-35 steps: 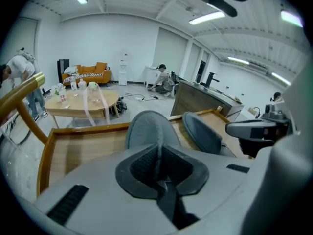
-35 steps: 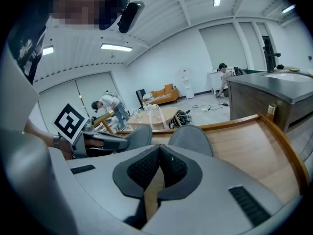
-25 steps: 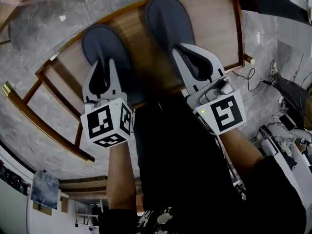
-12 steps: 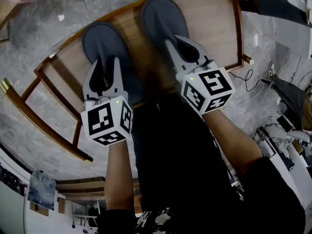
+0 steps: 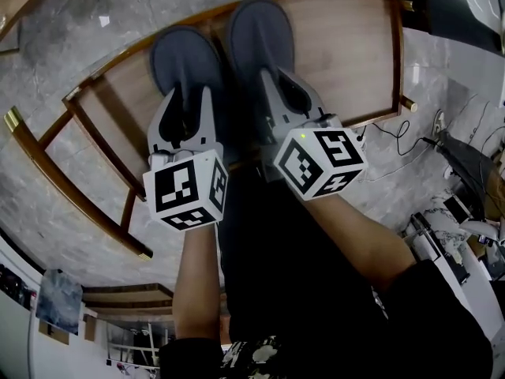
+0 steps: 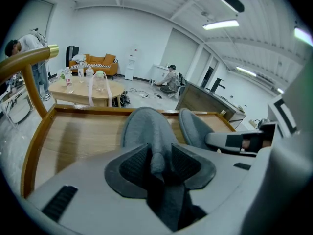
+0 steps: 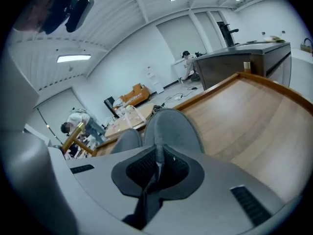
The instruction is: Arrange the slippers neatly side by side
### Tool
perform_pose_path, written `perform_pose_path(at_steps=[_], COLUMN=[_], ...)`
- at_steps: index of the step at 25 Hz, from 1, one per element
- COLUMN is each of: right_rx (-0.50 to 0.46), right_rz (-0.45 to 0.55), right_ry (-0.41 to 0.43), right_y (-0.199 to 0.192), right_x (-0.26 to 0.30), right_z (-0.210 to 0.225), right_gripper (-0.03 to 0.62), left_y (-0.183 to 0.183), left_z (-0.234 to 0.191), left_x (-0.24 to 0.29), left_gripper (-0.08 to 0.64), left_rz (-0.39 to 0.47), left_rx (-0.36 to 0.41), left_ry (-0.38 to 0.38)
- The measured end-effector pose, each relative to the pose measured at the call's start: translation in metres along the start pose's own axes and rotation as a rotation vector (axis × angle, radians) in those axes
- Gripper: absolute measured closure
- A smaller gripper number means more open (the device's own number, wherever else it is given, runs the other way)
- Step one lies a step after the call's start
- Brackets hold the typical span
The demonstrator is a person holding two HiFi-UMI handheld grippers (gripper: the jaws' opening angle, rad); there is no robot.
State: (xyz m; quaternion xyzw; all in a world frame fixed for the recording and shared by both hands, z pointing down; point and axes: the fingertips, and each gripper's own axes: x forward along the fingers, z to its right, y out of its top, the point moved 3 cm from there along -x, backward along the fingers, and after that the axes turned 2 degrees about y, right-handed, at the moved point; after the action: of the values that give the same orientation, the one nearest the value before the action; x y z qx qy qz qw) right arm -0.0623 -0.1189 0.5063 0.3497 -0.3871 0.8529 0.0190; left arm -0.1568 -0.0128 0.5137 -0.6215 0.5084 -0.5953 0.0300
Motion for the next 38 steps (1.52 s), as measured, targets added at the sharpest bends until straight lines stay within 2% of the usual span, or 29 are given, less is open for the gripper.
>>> perform_pose_path(at_steps=[6, 11, 13, 14, 16, 21, 24, 28, 29, 30, 32, 33, 35, 38], right_rx=[0.001, -0.041, -0.073, -0.101, -0.165, -0.287, -0.339, -0.354, -0.353, -0.353, -0.35, -0.348, -0.363, -0.455], right_rz=[-0.016, -0.047, -0.055, -0.058, -0.056, 0.004, 0.049, 0.114, 0.121, 0.128, 0.15, 0.161, 0.174, 0.205], right_ry=[-0.022, -0.006, 0.005, 0.018, 0.051, 0.125, 0.131, 0.133, 0.134, 0.138, 0.161, 0.18, 0.218, 0.309], right_y=[-0.008, -0.013, -0.014, -0.014, -0.014, -0.006, 0.005, 0.03, 0.037, 0.044, 0.06, 0.068, 0.083, 0.11], right_x=[0.007, 0.009, 0.01, 0.01, 0.009, -0.007, -0.025, -0.058, -0.069, -0.081, -0.104, -0.115, -0.136, -0.156], right_z=[-0.002, -0.007, -0.01, -0.012, -0.017, -0.033, -0.037, -0.037, -0.034, -0.031, -0.025, -0.023, -0.022, -0.036], right_gripper=[0.577, 0.575, 0.575, 0.565, 0.49, 0.419, 0.419, 0.424, 0.455, 0.498, 0.592, 0.593, 0.594, 0.594], left_y=[-0.001, -0.002, -0.002, -0.002, -0.001, 0.002, 0.004, 0.009, 0.011, 0.016, 0.032, 0.042, 0.061, 0.084], left_z=[-0.001, -0.001, 0.0, 0.002, 0.004, 0.005, -0.002, -0.008, -0.005, 0.0, 0.012, 0.019, 0.037, 0.067], left_x=[0.001, 0.003, 0.003, 0.002, 0.001, -0.009, -0.025, -0.06, -0.071, -0.082, -0.103, -0.115, -0.143, -0.18], left_gripper=[0.41, 0.408, 0.383, 0.368, 0.342, 0.328, 0.328, 0.328, 0.329, 0.333, 0.386, 0.414, 0.529, 0.557], left_rz=[0.0, -0.01, -0.011, -0.01, -0.007, 0.004, 0.015, 0.038, 0.042, 0.052, 0.106, 0.148, 0.251, 0.386], left_rx=[-0.024, -0.034, -0.048, -0.054, -0.056, -0.062, -0.063, -0.076, -0.059, -0.034, 0.013, 0.026, 0.041, 0.091], left_ry=[-0.012, -0.034, -0.056, -0.066, -0.077, -0.075, -0.066, -0.027, -0.01, 0.009, 0.048, 0.067, 0.102, 0.148])
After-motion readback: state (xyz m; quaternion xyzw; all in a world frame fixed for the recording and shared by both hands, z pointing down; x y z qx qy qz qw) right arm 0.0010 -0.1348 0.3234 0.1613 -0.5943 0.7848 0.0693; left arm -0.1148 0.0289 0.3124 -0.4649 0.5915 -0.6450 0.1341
